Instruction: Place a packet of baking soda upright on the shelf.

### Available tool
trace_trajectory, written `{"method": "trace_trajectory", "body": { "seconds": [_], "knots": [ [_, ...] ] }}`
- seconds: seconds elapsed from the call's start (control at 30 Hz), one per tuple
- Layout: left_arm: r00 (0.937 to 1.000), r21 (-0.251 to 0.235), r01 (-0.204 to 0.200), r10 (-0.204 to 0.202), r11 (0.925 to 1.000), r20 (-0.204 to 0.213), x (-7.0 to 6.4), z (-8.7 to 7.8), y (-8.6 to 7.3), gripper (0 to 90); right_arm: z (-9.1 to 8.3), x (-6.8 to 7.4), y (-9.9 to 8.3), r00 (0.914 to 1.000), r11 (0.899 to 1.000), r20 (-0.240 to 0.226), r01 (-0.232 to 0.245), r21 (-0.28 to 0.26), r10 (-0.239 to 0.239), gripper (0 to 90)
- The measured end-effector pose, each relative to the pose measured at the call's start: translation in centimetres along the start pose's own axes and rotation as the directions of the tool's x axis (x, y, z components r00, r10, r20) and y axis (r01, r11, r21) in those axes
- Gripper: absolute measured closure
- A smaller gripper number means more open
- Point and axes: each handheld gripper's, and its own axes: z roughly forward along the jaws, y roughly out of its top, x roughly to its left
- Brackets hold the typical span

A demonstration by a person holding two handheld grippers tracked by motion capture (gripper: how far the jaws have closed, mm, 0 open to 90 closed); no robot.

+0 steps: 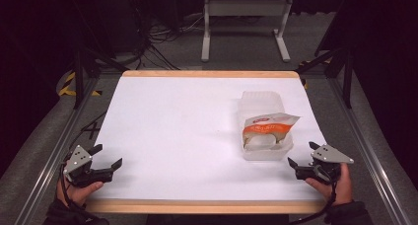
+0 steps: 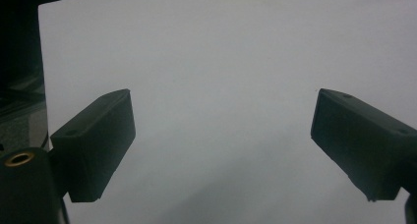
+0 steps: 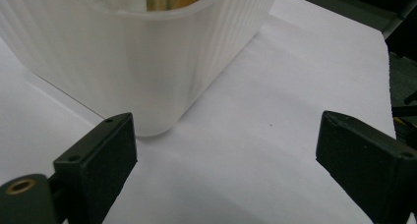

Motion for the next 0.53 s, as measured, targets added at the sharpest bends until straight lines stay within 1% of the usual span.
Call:
{"method": "trace_trajectory", "body": {
  "seconds": [0.07, 0.2, 0.4, 0.53],
  "knots": [
    [1.0, -0.001, 0.002, -0.002, 1.0, 0.005, -0.03, 0.04, 0.0, 10.2, 0.04, 0.01, 0.0, 1.0, 1.0, -0.001, 0.002, 0.001, -0.002, 9.0],
    [1.0, 0.003, -0.007, 0.007, 1.0, 0.002, -0.06, 0.15, 0.05, 10.1, 0.07, -0.02, -0.06, 1.0, 1.0, -0.003, -0.001, 0.002, 0.001, 8.9],
    [1.0, 0.003, -0.005, 0.005, 1.0, 0.006, -0.17, 0.3, 0.13, 10.1, 0.03, -0.03, -0.09, 1.0, 1.0, -0.001, 0.0, 0.0, 0.0, 8.9],
    [1.0, 0.012, -0.005, 0.005, 0.9999, 0.002, -0.24, 0.48, 0.19, 10.1, 0.01, -0.03, -0.11, 1.0, 1.0, -0.001, -0.002, 0.0, 0.002, 8.8]
  ]
}}
